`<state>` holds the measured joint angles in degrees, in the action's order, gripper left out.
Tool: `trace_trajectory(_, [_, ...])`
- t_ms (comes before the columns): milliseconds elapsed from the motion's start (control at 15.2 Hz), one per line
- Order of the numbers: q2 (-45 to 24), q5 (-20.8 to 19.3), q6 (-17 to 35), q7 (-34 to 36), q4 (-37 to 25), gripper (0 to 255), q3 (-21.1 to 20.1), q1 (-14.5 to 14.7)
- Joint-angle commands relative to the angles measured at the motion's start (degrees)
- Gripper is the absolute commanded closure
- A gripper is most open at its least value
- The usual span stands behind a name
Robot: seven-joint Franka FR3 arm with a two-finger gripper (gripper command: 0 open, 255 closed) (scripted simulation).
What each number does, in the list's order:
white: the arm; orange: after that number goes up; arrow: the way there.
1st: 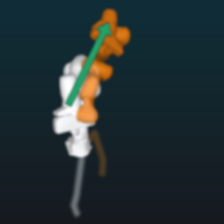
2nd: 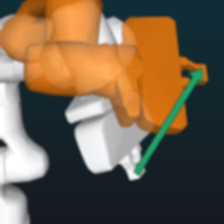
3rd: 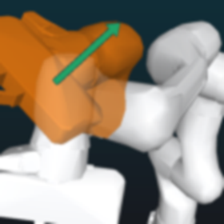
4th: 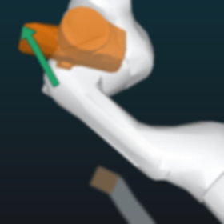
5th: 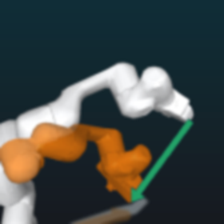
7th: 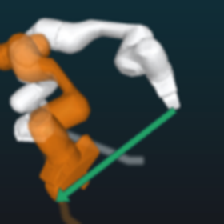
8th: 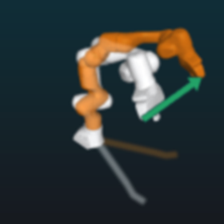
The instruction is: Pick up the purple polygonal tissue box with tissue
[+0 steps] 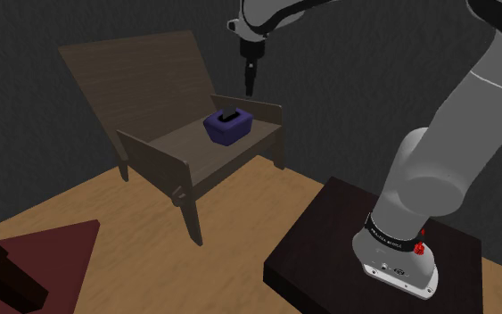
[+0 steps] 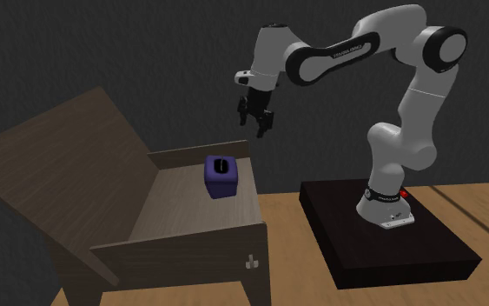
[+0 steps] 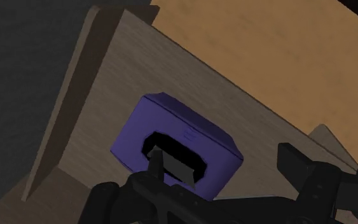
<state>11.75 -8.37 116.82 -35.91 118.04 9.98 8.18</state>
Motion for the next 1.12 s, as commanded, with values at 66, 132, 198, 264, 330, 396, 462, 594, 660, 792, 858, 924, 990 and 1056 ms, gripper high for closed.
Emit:
trace_trajectory(66, [-6.02,-0.12,2.30,-5.47,-3.76,0,0.10,0.93])
trace_trajectory(132, [-8.04,-0.14,3.00,-7.13,-5.09,0,0.02,1.20])
trace_trajectory(198, [-10.05,-0.18,3.66,-8.77,-6.44,0,-0.12,1.44])
trace_trajectory(264, [-12.04,-0.22,4.28,-10.37,-7.83,0,-0.29,1.65])
trace_trajectory(330, [-14.02,-0.29,4.86,-11.95,-9.24,0,-0.49,1.86])
trace_trajectory(396, [-15.99,-0.38,5.41,-13.49,-10.68,0,-0.73,2.05])
trace_trajectory(462, [-17.93,-0.50,5.92,-14.99,-12.13,0,-1.01,2.21])
trace_trajectory(594, [-20.82,-0.74,6.62,-17.19,-14.36,0,-1.50,2.43])
trace_trajectory(660, [-21.00,-0.79,7.33,-17.08,-13.82,0,-1.51,2.40])
trace_trajectory(792, [-21.40,-0.87,8.75,-16.87,-12.78,0,-1.49,2.37])
trace_trajectory(858, [-21.62,-0.91,9.46,-16.76,-12.29,0,-1.48,2.36])
trace_trajectory(924, [-21.85,-0.94,10.16,-16.65,-11.80,0,-1.47,2.35])
trace_trajectory(990, [-22.08,-0.98,10.87,-16.55,-11.33,0,-1.47,2.33])
trace_trajectory(1056, [-22.33,-1.02,11.57,-16.44,-10.87,0,-1.46,2.32])
